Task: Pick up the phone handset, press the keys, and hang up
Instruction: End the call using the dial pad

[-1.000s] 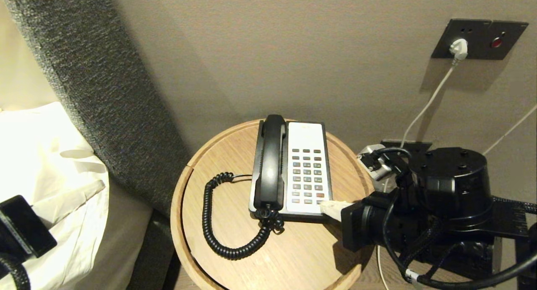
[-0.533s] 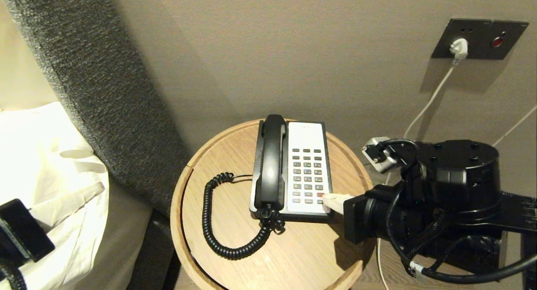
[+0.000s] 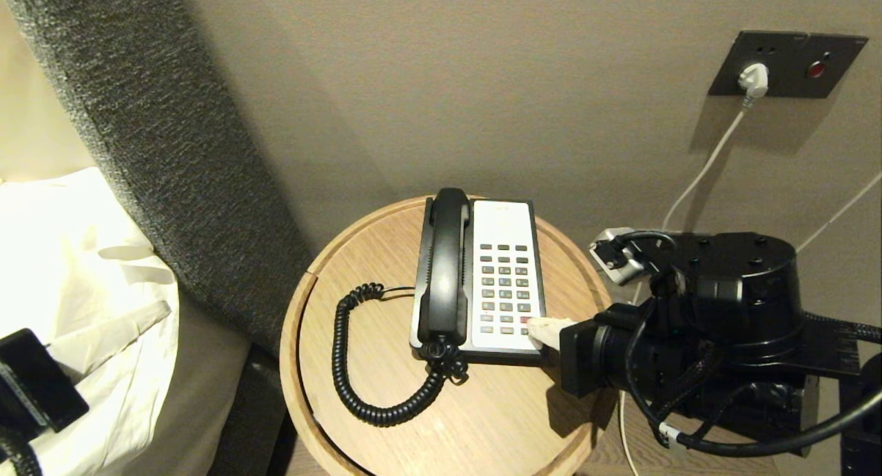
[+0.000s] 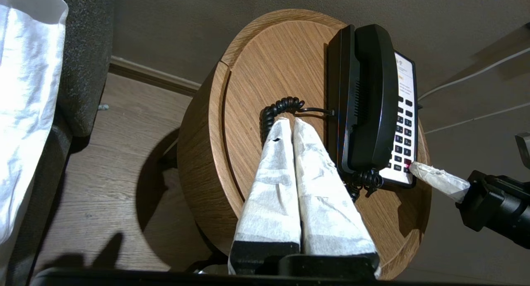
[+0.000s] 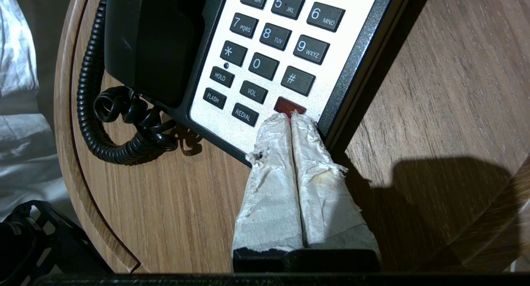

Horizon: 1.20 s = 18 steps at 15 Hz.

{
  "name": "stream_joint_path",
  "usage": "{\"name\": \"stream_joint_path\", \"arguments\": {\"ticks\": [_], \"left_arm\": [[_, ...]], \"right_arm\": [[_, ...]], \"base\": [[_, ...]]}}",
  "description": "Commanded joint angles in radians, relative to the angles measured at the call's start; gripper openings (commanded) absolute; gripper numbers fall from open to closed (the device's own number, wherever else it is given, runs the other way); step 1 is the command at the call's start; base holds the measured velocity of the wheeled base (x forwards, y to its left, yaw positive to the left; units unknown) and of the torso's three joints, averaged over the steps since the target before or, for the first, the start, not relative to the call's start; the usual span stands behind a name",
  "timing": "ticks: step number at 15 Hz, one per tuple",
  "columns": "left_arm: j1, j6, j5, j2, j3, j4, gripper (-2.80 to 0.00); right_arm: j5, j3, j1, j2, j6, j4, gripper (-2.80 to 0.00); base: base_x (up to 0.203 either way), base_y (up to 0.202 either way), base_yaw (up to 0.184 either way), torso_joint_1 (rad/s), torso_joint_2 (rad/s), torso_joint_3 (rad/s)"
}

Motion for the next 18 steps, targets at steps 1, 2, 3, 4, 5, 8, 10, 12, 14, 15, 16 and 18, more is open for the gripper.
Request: {"name": "stream_joint_path", "arguments": {"ticks": [1, 2, 3, 4, 5, 8, 10, 12, 14, 15, 16, 18], "left_arm": [[0.0, -0.004, 0.002, -0.002, 0.001, 0.0, -2.8], [0.0, -0.004, 0.002, -0.002, 0.001, 0.0, -2.8], [0.0, -0.004, 0.002, -0.002, 0.001, 0.0, -2.8], [0.0, -0.004, 0.002, -0.004, 0.001, 0.002, -2.8], [0.0, -0.004, 0.002, -0.005, 0.002, 0.003, -2.8], [0.0, -0.004, 0.002, -0.004, 0.005, 0.002, -2.8], [0.0, -0.004, 0.002, -0.007, 0.01, 0.003, -2.8], [0.0, -0.002, 0.003, -0.007, 0.014, 0.0, -2.8], [0.0, -0.002, 0.003, -0.007, 0.013, 0.0, -2.8], [0.0, -0.002, 0.003, -0.007, 0.013, 0.0, -2.8], [0.0, -0.002, 0.003, -0.007, 0.014, 0.0, -2.8], [0.0, -0.002, 0.003, -0.016, 0.016, 0.003, -2.8]], "right_arm": [[-0.001, 0.003, -0.002, 0.011, 0.002, -0.001, -2.8], [-0.001, 0.003, -0.002, 0.011, 0.002, -0.001, -2.8], [-0.001, 0.003, -0.002, 0.011, 0.002, -0.001, -2.8], [-0.001, 0.006, -0.002, 0.014, 0.002, -0.003, -2.8], [-0.001, 0.008, -0.002, 0.013, 0.002, -0.001, -2.8], [-0.002, 0.024, 0.0, 0.007, -0.01, -0.001, -2.8], [-0.003, 0.035, 0.0, 0.012, -0.015, -0.002, -2.8], [-0.007, 0.043, -0.001, 0.018, -0.018, -0.001, -2.8], [-0.009, 0.043, -0.002, 0.027, -0.018, -0.001, -2.8], [-0.007, 0.043, -0.002, 0.027, -0.018, -0.001, -2.8], [-0.009, 0.042, -0.002, 0.026, -0.018, -0.003, -2.8], [-0.008, 0.03, -0.002, 0.009, -0.015, -0.003, -2.8]], "base": [[0.0, 0.0, 0.0, 0.0, 0.0, 0.0], [0.0, 0.0, 0.0, 0.0, 0.0, 0.0], [0.0, 0.0, 0.0, 0.0, 0.0, 0.0], [0.0, 0.0, 0.0, 0.0, 0.0, 0.0], [0.0, 0.0, 0.0, 0.0, 0.0, 0.0], [0.0, 0.0, 0.0, 0.0, 0.0, 0.0], [0.0, 0.0, 0.0, 0.0, 0.0, 0.0], [0.0, 0.0, 0.0, 0.0, 0.0, 0.0], [0.0, 0.0, 0.0, 0.0, 0.0, 0.0], [0.0, 0.0, 0.0, 0.0, 0.0, 0.0], [0.0, 0.0, 0.0, 0.0, 0.0, 0.0], [0.0, 0.0, 0.0, 0.0, 0.0, 0.0]]}}
